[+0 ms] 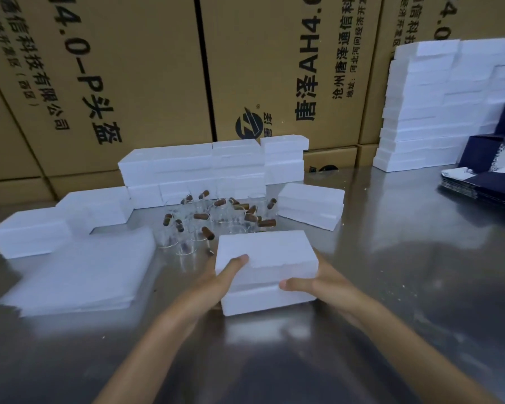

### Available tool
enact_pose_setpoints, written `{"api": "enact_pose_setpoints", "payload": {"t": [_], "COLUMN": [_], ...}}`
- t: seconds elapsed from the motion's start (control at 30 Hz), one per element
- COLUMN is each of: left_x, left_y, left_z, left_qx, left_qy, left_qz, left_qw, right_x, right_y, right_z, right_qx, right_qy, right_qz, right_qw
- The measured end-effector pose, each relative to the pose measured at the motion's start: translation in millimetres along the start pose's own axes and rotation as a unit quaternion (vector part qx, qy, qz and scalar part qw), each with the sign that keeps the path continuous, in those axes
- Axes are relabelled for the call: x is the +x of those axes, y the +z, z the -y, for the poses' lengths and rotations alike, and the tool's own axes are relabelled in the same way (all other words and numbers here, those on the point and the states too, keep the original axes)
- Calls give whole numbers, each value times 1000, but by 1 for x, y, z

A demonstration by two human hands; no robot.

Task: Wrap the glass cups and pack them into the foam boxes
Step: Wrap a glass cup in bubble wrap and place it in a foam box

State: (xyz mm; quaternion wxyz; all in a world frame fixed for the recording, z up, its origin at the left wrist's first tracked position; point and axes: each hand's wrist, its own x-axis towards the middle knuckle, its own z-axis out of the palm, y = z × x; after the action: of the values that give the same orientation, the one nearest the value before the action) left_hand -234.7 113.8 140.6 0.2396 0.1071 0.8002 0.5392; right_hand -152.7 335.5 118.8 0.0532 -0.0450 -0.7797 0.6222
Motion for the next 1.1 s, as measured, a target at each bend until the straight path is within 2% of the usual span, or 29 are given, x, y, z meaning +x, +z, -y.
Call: {"api": "enact_pose_setpoints", "payload": {"t": [0.1, 0.17, 0.27, 0.4, 0.53, 0.7, 0.8, 0.97, 1.1], "left_x": [12, 21, 22, 34, 60, 99, 112, 113, 106], "left_y": [1, -2, -2, 8, 29, 65, 80, 81, 67], "left_z": [4, 4, -13, -42, -64, -70, -69, -60, -53], "left_qx": [-59, -84, -32, 43, 23, 94, 143, 164, 139], "left_qy": [-40, -9, 58, 96, 119, 101, 85, 94, 123], "left_qz": [-59, -89, -92, -105, -83, -1, 40, 33, 5], "left_qw": [996, 992, 994, 989, 989, 990, 985, 981, 983], "right_x": [-6, -5, 2, 20, 41, 62, 66, 68, 69], "right_y": [7, 7, 1, -20, -52, -89, -100, -98, -88], "right_z": [-2, 3, 16, 20, 7, -27, -48, -61, -59], "right_qx": [-19, -26, -3, 21, 0, -14, -86, -146, -187], "right_qy": [20, 15, 15, 24, 63, 97, 119, 108, 111], "right_qz": [-7, -12, -29, -89, -181, -272, -301, -327, -341], "right_qw": [1000, 999, 999, 996, 981, 957, 942, 927, 915]}}
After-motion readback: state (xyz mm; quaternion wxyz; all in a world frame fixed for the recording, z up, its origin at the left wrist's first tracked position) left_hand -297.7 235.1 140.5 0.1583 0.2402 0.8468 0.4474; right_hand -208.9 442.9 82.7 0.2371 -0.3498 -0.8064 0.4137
